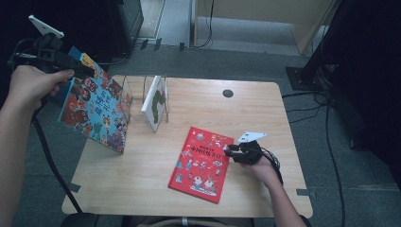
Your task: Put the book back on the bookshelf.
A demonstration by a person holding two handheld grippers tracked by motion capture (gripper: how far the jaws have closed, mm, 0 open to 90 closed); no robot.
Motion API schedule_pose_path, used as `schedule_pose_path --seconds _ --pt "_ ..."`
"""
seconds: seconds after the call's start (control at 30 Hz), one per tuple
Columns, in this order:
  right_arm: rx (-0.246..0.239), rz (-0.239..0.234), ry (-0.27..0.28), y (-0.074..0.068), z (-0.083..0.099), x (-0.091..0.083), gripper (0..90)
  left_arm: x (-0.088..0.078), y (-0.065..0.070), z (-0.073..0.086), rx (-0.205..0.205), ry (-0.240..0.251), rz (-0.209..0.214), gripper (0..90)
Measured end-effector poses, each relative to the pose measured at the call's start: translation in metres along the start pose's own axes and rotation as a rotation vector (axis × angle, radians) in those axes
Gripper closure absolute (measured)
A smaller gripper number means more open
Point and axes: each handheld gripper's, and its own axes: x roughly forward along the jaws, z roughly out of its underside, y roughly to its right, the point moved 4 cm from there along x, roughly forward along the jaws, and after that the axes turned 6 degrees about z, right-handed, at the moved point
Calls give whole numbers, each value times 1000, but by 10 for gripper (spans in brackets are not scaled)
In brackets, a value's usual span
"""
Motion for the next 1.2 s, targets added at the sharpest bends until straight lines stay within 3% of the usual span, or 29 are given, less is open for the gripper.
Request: schedule_pose_path --seconds 0.07,0.17,0.33,0.47,0.63,0.67,0.8,0.9,1.2 --pt "3 2 4 1 -1 0 635 4 4 4 10 9 13 571" --pt "7 5 5 3 -3 1 606 13 10 14 43 -6 -7 551" --pt "0 16 19 5 -3 3 574 16 20 24 78 13 16 528" --pt "1 11 26 6 -4 4 574 21 27 31 102 17 9 501" --pt "9 8 2 7 -4 6 574 37 37 43 140 0 19 485" --pt "7 7 0 7 -4 7 574 45 40 48 147 -6 38 482" --pt "10 6 -3 7 -4 6 574 57 45 56 173 -20 28 474" --pt "10 6 -2 8 -4 6 575 68 51 64 188 -16 63 470" --pt "14 3 -5 7 -4 6 575 93 56 86 226 -33 54 453"
